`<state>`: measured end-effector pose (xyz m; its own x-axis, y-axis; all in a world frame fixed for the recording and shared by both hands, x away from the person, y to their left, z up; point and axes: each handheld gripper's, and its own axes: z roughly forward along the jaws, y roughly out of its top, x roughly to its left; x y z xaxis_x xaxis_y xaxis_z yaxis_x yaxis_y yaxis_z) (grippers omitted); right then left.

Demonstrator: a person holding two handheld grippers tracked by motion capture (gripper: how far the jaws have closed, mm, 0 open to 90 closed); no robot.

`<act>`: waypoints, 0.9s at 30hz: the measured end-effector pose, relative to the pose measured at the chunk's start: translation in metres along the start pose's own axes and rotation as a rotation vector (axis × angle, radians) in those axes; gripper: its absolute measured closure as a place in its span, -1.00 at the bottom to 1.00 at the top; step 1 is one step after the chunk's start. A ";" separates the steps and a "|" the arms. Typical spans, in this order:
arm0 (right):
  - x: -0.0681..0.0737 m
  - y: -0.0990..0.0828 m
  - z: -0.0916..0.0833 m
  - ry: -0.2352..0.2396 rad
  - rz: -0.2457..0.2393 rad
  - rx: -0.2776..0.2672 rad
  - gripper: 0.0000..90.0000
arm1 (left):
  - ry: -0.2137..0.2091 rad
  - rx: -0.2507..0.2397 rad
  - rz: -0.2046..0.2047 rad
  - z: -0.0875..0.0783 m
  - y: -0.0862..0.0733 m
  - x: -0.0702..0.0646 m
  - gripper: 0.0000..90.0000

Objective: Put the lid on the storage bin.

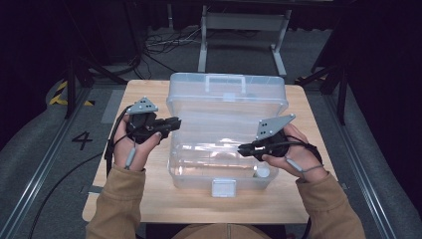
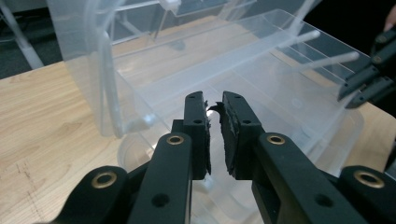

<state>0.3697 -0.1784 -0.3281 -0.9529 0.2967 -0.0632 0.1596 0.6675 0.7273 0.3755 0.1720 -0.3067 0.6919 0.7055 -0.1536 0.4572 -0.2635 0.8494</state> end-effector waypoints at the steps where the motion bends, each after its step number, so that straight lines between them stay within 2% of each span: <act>1: 0.000 0.000 0.000 -0.002 0.000 -0.001 0.85 | 0.003 -0.002 0.000 0.000 0.000 0.001 0.80; 7: 0.005 -0.005 -0.002 -0.020 0.007 -0.021 0.84 | 0.018 0.004 -0.006 0.000 -0.002 0.004 0.83; 14: 0.011 -0.004 -0.001 -0.029 -0.001 0.003 0.83 | 0.041 -0.004 -0.021 -0.002 -0.003 0.006 0.85; 16: 0.013 -0.005 -0.001 -0.026 0.002 0.012 0.83 | 0.026 0.011 -0.022 -0.002 -0.003 0.007 0.90; 19: 0.015 -0.005 -0.003 -0.038 0.011 0.012 0.81 | 0.034 0.013 -0.017 -0.002 -0.003 0.006 0.91; 27: 0.015 -0.008 -0.021 -0.040 0.052 -0.071 0.84 | 0.029 0.026 -0.012 -0.003 -0.004 0.005 0.91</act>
<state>0.3487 -0.1932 -0.3208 -0.9326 0.3574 -0.0504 0.1882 0.6007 0.7770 0.3756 0.1784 -0.3097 0.6697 0.7276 -0.1488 0.4803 -0.2715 0.8340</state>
